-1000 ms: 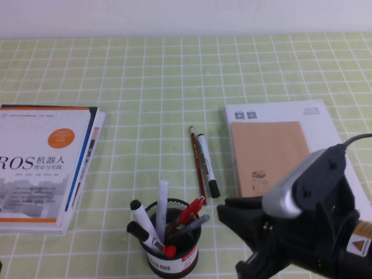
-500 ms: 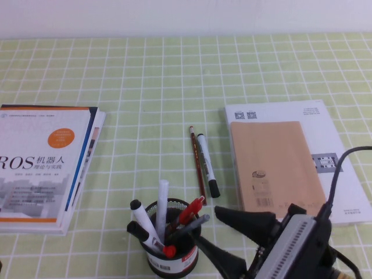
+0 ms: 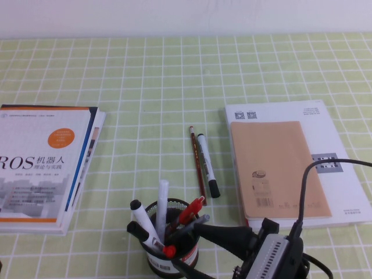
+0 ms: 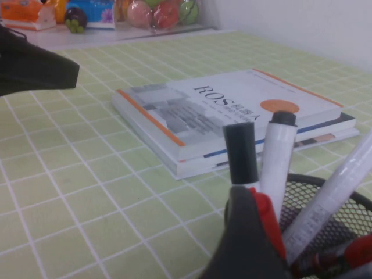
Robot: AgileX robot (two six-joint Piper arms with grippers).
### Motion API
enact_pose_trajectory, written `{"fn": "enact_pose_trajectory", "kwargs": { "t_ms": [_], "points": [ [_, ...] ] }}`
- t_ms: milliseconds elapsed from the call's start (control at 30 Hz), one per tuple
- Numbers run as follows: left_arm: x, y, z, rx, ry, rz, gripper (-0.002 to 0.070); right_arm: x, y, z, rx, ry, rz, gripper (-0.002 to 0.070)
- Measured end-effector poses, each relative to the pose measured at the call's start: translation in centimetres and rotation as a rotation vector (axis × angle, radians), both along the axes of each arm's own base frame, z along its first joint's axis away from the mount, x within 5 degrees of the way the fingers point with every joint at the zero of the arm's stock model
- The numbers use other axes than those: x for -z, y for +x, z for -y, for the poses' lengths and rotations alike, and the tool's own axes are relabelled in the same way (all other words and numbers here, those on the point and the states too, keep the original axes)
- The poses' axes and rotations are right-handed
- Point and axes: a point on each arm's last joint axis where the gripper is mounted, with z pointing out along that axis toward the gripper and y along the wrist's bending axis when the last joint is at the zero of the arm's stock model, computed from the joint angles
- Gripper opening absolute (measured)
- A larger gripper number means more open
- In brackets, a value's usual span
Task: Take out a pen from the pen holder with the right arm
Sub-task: 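Take a marker out of the pen holder and lay it on the table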
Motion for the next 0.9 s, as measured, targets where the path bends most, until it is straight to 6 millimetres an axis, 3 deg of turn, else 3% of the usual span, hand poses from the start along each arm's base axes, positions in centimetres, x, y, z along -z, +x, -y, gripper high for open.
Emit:
{"fn": "enact_pose_trajectory", "kwargs": {
  "t_ms": [300,900],
  "points": [
    [0.0,0.0,0.0,0.000,0.000,0.000,-0.0008,-0.2,0.4,-0.9,0.001,-0.003,-0.009,0.0388],
    [0.0,0.0,0.0,0.000,0.000,0.000,-0.0008,2.0,1.6,-3.1,0.027,-0.057,-0.048,0.0385]
  ]
}}
